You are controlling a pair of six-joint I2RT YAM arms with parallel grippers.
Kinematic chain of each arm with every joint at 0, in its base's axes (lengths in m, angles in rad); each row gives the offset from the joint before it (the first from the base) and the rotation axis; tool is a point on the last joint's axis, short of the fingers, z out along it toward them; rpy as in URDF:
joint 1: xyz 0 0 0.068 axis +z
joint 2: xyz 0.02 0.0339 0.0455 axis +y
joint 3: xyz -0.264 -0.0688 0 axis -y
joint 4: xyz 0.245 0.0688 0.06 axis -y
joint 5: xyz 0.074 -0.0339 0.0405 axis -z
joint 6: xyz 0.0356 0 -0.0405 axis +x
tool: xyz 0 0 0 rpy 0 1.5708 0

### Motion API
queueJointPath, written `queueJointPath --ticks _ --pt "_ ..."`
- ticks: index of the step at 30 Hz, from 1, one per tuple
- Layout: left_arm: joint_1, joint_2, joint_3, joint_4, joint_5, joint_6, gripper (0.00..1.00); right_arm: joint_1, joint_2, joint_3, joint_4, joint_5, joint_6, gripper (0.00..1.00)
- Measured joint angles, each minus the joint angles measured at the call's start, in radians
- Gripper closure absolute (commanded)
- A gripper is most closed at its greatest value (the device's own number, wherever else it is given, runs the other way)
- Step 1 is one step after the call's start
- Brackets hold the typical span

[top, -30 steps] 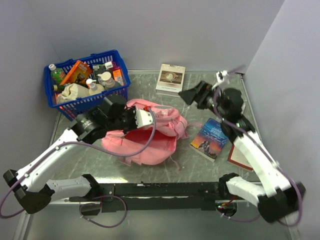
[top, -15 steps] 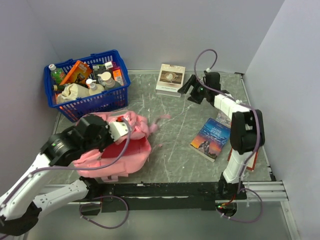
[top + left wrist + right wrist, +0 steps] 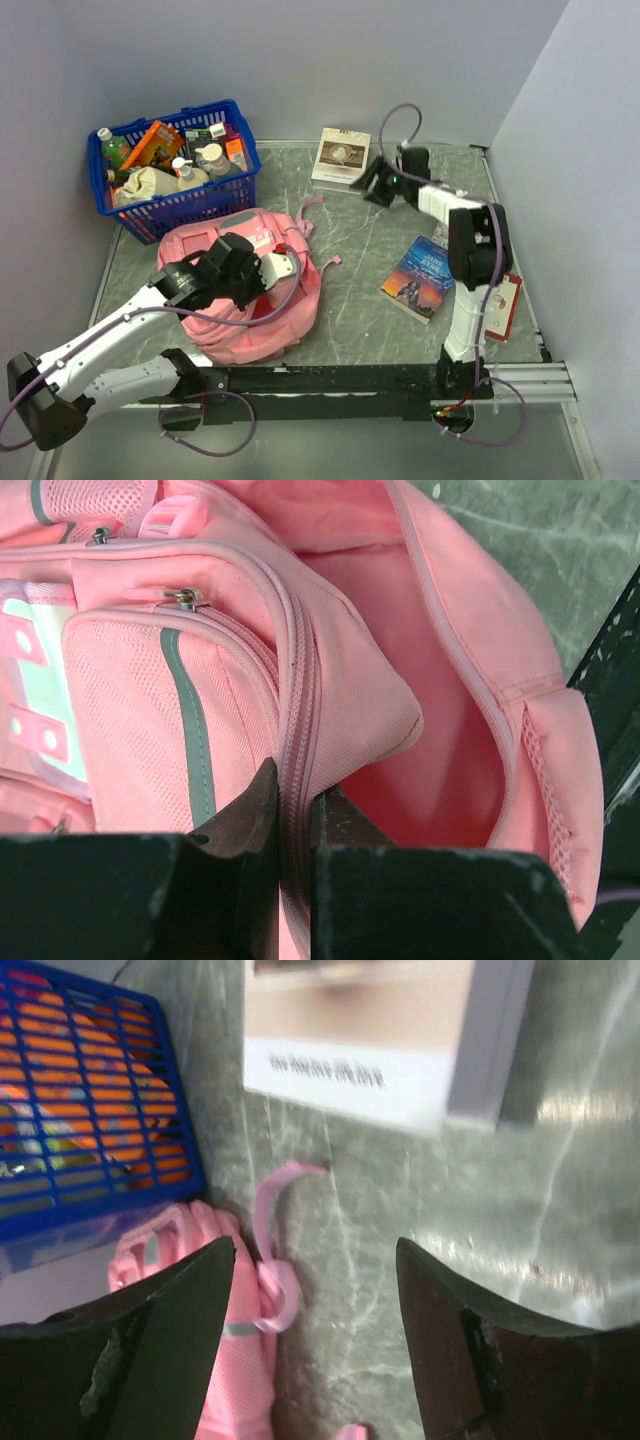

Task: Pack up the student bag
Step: Unzip the student bag at the center of the board.

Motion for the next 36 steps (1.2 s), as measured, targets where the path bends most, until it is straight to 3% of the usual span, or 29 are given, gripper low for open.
queueJointPath --ticks 3,6,10,11,13,16,20,24,30,36 --pt "-0.001 -0.005 -0.041 0.06 0.005 -0.04 0.99 0.031 -0.183 -0.276 0.024 0.008 -0.008 0.34" --pt "-0.003 0.041 -0.046 0.129 0.016 -0.101 0.99 0.153 -0.475 -0.536 0.019 0.044 -0.019 0.36" --pt "-0.005 0.144 -0.019 0.222 0.021 -0.187 0.99 0.39 -0.812 -0.658 -0.006 0.099 -0.058 0.43" --pt "-0.005 0.175 -0.003 0.241 0.019 -0.208 0.99 0.434 -0.911 -0.688 -0.011 0.118 -0.065 0.5" --pt "-0.005 0.234 0.034 0.26 0.01 -0.245 0.99 0.463 -1.033 -0.73 -0.019 0.148 -0.069 0.64" --pt "-0.006 0.328 0.116 0.259 -0.002 -0.298 0.99 0.484 -1.17 -0.823 -0.017 0.193 -0.04 0.73" --pt "-0.007 0.421 0.211 0.257 -0.01 -0.369 0.99 0.515 -1.191 -0.947 0.035 0.218 0.026 0.82" --pt "-0.012 0.419 0.214 0.265 -0.028 -0.407 0.99 0.539 -1.094 -1.019 0.099 0.225 0.08 0.86" --pt "-0.021 0.411 0.203 0.276 -0.049 -0.416 0.99 0.563 -0.988 -1.035 0.294 0.219 0.131 0.92" --pt "-0.032 0.411 0.183 0.302 -0.058 -0.415 0.99 0.585 -1.011 -1.028 0.319 0.233 0.139 0.93"
